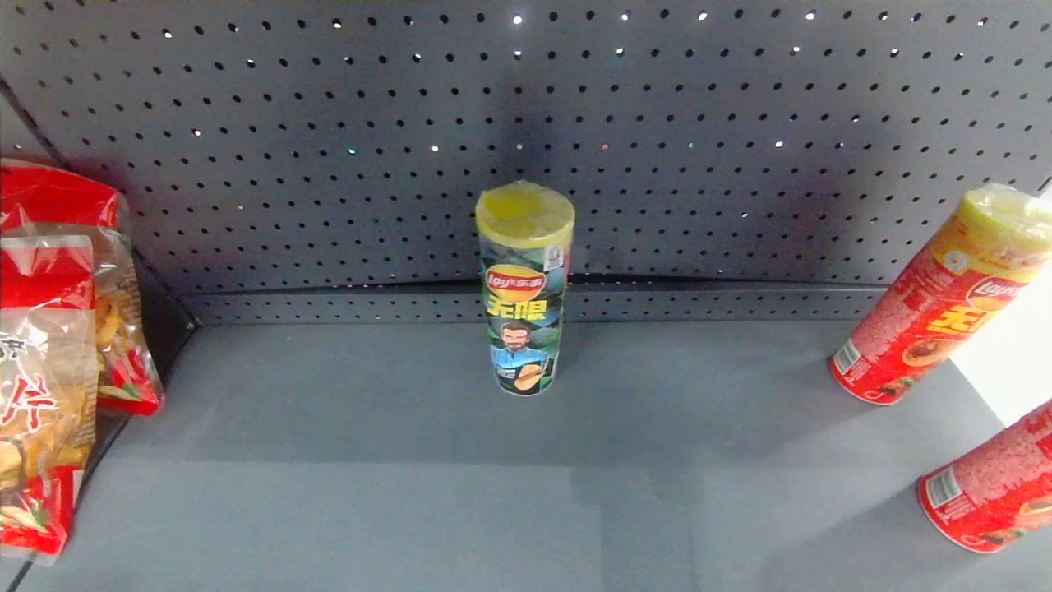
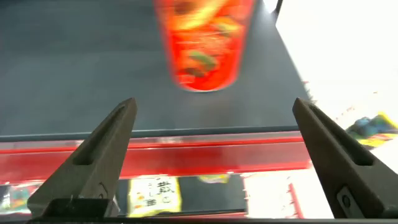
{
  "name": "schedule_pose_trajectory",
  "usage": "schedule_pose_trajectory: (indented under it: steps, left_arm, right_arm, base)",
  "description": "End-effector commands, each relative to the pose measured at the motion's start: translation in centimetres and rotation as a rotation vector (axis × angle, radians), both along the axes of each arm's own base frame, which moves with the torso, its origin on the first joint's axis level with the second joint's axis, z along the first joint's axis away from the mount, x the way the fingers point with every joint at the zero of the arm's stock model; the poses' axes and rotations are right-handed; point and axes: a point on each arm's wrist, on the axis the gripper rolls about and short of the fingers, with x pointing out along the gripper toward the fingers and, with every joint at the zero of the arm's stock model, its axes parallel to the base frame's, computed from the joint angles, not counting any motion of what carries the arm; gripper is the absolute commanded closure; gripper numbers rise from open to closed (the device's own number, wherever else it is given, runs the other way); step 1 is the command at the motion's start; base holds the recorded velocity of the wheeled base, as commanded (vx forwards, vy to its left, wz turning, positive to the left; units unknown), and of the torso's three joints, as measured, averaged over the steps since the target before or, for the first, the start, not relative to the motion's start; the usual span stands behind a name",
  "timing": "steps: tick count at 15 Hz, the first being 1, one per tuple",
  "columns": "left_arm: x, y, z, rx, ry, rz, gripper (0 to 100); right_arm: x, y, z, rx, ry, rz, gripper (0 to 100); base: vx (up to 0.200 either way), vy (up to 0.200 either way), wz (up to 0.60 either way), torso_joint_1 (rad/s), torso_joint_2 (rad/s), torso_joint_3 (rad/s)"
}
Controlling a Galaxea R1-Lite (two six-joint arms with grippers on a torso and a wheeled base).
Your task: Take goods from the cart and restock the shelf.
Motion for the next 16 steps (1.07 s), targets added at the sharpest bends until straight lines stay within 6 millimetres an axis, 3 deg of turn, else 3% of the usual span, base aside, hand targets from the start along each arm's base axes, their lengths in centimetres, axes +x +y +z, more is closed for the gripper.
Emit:
schedule_pose_trajectory:
  steps: [1,16]
  left_arm:
    - [0.01,0.00,-0.03,0.000,0.002,0.001,0]
    - [0.01,0.00,-0.03,-0.002,0.002,0.001,0]
  right_arm:
    - [0.01,0.00,0.01,0.000,0.001,0.000,0]
    - [0.01,0.00,0.01,0.000,0.001,0.000,0]
  base:
    - [0.000,-0.200,0.00,-0.002,0.00,0.002]
    - [0.000,-0.200,0.00,0.003,0.00,0.000]
